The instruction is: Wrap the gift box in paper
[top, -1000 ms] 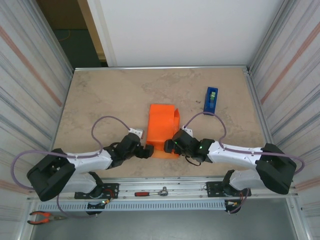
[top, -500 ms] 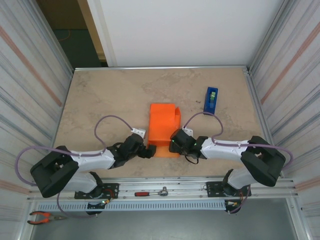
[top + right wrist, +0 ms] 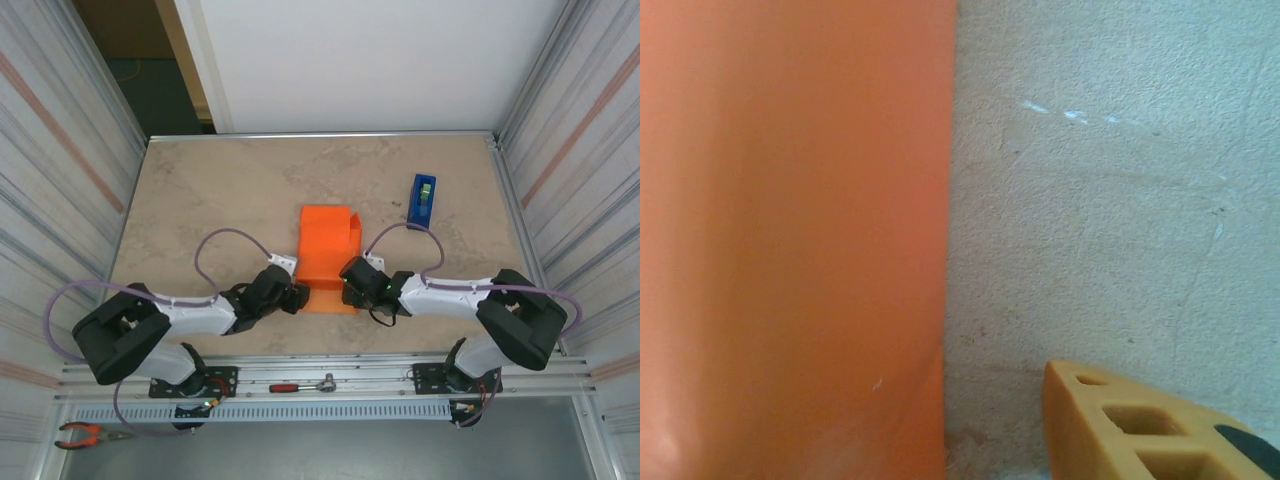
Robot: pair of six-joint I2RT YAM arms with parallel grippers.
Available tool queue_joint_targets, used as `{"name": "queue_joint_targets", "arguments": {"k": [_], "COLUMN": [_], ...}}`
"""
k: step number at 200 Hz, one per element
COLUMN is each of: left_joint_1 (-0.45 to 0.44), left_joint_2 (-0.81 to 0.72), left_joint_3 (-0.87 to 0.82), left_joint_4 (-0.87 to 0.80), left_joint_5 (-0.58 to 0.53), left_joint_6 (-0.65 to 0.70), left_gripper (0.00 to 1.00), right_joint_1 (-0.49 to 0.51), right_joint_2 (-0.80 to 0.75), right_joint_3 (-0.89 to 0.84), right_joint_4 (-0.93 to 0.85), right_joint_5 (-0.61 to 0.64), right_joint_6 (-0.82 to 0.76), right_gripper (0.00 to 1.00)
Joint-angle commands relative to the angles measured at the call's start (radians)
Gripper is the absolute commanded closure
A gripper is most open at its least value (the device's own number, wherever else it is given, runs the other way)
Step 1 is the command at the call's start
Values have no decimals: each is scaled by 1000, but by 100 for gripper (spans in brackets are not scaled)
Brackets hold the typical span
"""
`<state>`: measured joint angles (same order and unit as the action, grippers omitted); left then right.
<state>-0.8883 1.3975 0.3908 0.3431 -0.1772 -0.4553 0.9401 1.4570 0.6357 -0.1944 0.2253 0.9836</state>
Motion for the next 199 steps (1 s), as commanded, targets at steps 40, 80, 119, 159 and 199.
{"name": "queue_joint_targets", "arguments": {"k": [40,80,119,159,199], "left_joint_1": [-68,-115,-130,-138,-140], "left_joint_2": [43,65,92,89,85], "left_joint_3": [41,76,98,103,101], "left_joint_4": [9,-61,-101,-116,-116], "left_joint_5": [-116,-210,-244,-261,-263], "left_joint_6": [-10,-53,-77,-83,-81], "left_gripper": [69,86,93,92,86], "right_joint_1": [16,22,31,34,9], "right_joint_2": [55,70,70,14,-46], "right_joint_3": [51,63,68,52,34], "right_joint_4": [14,4,-8,-68,-76], "right_joint_5": [-14,-20,-23,-1,5], "right_joint_6": [-3,-2,0,7,8], "right_gripper": [68,79,76,45,41]}}
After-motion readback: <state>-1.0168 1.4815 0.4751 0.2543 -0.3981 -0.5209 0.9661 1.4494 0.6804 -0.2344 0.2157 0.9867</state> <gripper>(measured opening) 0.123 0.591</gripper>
